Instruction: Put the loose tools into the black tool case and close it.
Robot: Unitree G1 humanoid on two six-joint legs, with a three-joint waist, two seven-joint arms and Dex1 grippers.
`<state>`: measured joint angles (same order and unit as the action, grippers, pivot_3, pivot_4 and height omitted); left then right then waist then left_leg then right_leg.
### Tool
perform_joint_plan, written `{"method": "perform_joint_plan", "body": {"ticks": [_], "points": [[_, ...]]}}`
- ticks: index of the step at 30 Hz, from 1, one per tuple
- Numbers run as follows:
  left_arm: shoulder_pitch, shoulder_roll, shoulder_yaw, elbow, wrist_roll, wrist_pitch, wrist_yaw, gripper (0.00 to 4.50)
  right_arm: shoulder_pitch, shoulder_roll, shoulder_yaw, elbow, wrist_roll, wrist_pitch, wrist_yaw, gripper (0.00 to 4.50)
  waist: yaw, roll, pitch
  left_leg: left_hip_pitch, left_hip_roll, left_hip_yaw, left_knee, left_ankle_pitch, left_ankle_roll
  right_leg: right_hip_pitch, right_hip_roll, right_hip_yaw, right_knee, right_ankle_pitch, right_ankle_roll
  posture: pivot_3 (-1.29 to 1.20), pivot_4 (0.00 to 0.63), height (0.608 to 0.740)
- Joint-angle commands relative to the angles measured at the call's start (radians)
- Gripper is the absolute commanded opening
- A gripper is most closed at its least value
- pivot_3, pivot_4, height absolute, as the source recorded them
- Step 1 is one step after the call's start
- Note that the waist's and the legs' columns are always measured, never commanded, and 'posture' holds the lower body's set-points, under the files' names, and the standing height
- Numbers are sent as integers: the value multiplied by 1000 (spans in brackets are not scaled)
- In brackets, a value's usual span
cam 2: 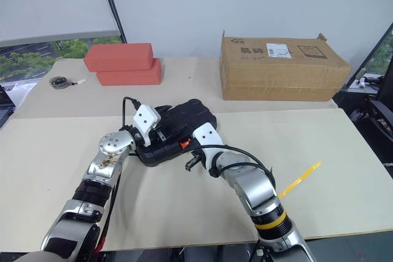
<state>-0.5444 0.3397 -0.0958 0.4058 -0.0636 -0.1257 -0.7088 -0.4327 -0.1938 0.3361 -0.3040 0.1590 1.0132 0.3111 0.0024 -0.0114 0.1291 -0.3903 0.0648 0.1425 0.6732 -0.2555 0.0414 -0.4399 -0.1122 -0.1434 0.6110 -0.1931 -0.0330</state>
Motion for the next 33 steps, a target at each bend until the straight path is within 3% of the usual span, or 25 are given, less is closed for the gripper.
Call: {"method": "perform_joint_plan", "body": {"ticks": [1, 33], "points": [[67, -1, -36, 82, 32, 63, -6, 4273, -46, 31, -19, 12, -11, -49, -15, 53, 0, 0, 0, 0, 0, 0, 0, 0, 0, 0, -1, -2, 0, 0, 0, 0, 150, 712], [86, -17, -36, 82, 35, 62, -10, 4273, -131, 79, -40, -3, -12, -59, -19, 53, -15, 3, 2, -7, 1, -3, 0, 0, 0, -2, -1, -6, 0, 0, 0, 0, 150, 712]]}}
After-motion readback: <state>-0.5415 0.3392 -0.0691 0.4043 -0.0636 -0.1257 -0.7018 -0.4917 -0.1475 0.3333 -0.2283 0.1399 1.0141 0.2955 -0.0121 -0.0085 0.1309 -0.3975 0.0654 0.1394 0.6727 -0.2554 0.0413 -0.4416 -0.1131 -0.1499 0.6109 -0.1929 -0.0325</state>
